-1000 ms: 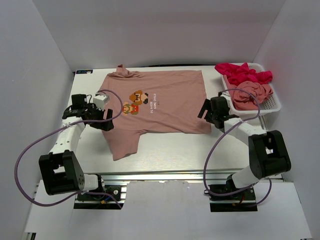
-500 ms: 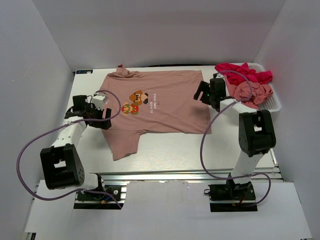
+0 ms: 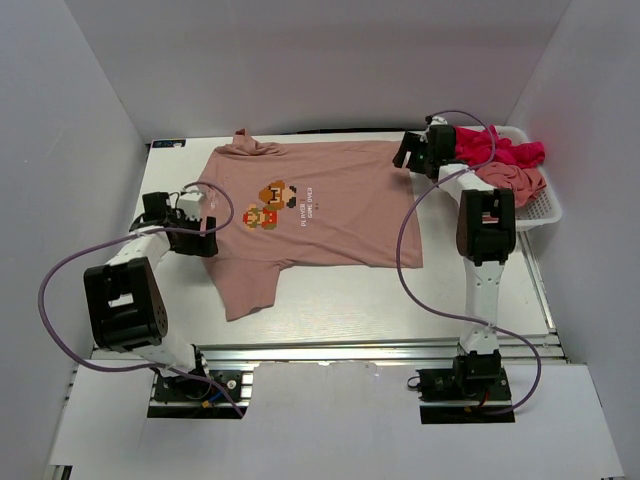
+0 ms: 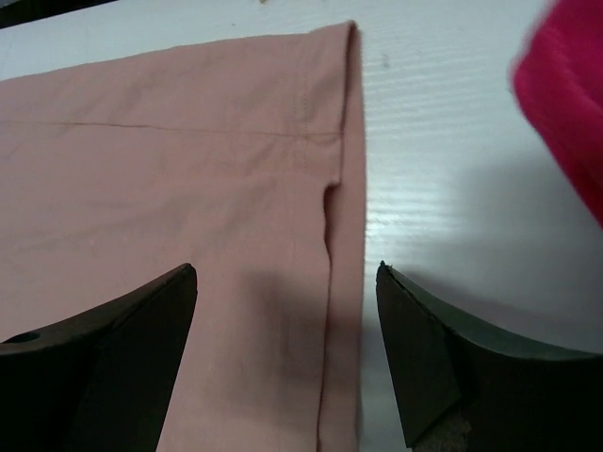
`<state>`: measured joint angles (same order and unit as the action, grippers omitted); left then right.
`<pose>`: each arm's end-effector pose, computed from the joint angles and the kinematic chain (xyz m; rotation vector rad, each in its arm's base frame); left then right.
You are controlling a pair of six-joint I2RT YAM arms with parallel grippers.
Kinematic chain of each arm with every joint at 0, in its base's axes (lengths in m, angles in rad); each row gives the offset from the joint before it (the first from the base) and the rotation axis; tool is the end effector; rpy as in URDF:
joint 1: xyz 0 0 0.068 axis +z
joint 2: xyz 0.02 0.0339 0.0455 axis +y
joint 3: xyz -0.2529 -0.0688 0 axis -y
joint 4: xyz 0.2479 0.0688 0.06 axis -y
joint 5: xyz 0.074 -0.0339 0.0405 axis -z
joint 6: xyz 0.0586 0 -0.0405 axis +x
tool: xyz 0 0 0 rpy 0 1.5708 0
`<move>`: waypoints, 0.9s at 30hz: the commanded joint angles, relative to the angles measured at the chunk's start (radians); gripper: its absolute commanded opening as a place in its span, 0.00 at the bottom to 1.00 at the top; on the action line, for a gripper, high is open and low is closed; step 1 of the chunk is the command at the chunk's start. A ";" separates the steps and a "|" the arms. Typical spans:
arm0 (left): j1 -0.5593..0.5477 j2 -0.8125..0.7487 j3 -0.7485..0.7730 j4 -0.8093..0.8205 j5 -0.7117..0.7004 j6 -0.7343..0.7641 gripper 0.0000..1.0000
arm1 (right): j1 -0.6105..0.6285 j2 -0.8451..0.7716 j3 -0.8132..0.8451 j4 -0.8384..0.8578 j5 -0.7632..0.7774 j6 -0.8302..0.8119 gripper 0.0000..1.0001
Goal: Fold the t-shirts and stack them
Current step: Flatten out the tshirt
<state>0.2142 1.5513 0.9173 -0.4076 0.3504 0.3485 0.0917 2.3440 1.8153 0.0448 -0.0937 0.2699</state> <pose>0.3125 0.0474 0.1565 0.2909 2.5165 -0.2399 0.5553 0.0566 0.1597 0.1256 2.0639 0.3199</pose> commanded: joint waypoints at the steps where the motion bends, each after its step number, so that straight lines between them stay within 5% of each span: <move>1: 0.007 0.027 0.046 0.038 0.028 -0.006 0.91 | -0.017 0.073 0.120 -0.005 -0.138 -0.052 0.81; 11: 0.011 0.079 0.052 0.095 0.064 -0.043 0.91 | -0.066 0.274 0.413 0.013 -0.333 0.012 0.81; 27: 0.011 0.070 0.074 0.095 0.065 -0.063 0.91 | -0.069 0.302 0.394 0.040 -0.328 0.038 0.80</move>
<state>0.2207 1.6497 0.9646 -0.3206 0.4034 0.2863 0.0368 2.6293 2.1845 0.0486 -0.4232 0.3000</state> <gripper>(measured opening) 0.908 0.801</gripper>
